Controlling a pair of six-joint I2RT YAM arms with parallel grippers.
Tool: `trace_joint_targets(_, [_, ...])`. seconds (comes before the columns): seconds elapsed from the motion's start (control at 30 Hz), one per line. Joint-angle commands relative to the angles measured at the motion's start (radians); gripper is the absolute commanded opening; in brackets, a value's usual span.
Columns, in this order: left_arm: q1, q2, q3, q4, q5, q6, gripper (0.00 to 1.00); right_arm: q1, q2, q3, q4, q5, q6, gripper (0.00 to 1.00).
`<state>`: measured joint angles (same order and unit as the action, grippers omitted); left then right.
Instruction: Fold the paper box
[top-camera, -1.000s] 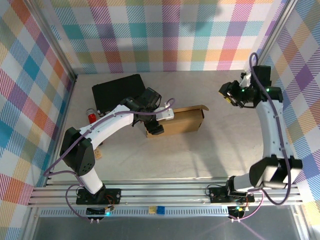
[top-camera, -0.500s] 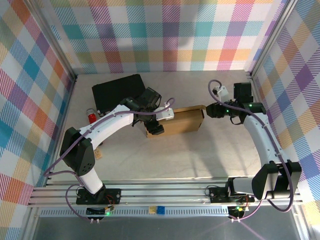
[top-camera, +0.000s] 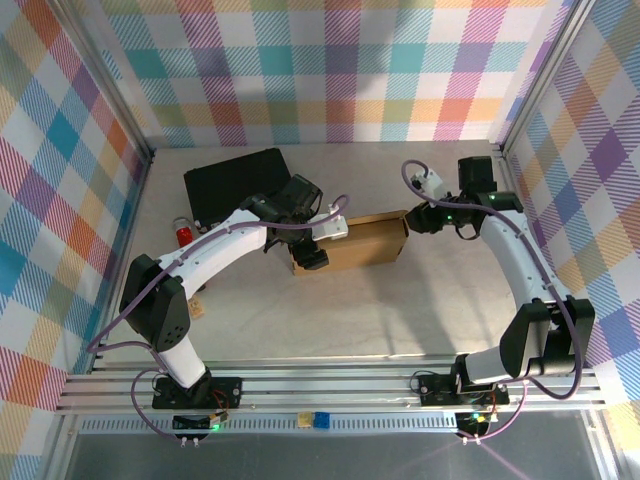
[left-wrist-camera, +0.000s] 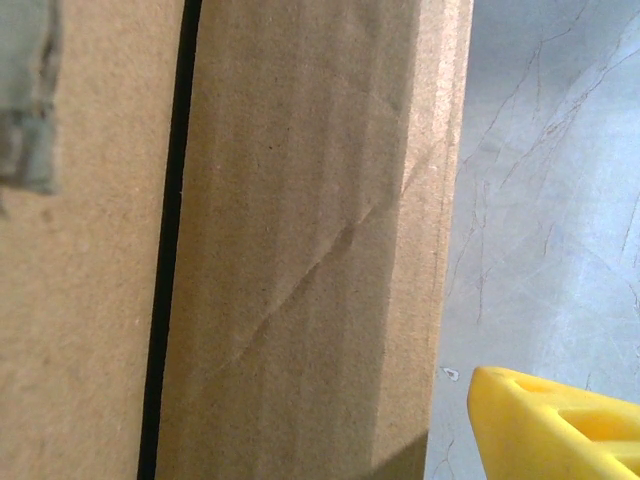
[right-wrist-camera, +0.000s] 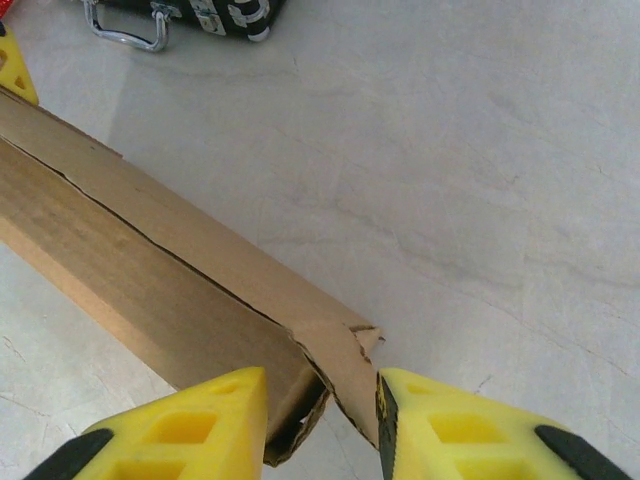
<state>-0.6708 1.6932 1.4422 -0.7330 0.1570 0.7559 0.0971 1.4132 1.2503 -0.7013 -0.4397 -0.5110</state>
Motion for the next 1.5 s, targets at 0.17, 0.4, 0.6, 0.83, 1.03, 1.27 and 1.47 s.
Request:
trace_joint_targets(0.17, [0.01,-0.016,-0.006,-0.038,0.038,-0.001,0.78,0.024,0.024,0.025,-0.017,-0.011,-0.022,0.24])
trace_joint_targets(0.4, [0.013,-0.014,-0.005,-0.035,0.038,-0.003,0.78,0.042,0.047,0.041,-0.007,0.028,-0.011,0.16])
trace_joint_targets(0.6, [0.016,-0.016,0.0,-0.03,0.035,-0.017,0.79,0.05,0.051,0.063,-0.017,0.042,0.021,0.0])
trace_joint_targets(0.83, [0.033,-0.028,0.036,-0.011,0.053,-0.157,0.82,0.055,0.056,0.083,-0.036,0.065,0.091,0.0])
trace_joint_targets(1.03, [0.053,-0.08,-0.003,0.043,0.095,-0.278,0.85,0.067,0.072,0.078,-0.031,0.102,0.163,0.0])
trace_joint_targets(1.27, [0.077,-0.105,0.03,0.002,0.132,-0.384,0.88,0.07,0.103,0.124,-0.038,0.133,0.243,0.0])
trace_joint_targets(1.47, [0.076,-0.146,0.018,0.01,0.106,-0.444,0.88,0.085,0.121,0.135,-0.038,0.153,0.303,0.0])
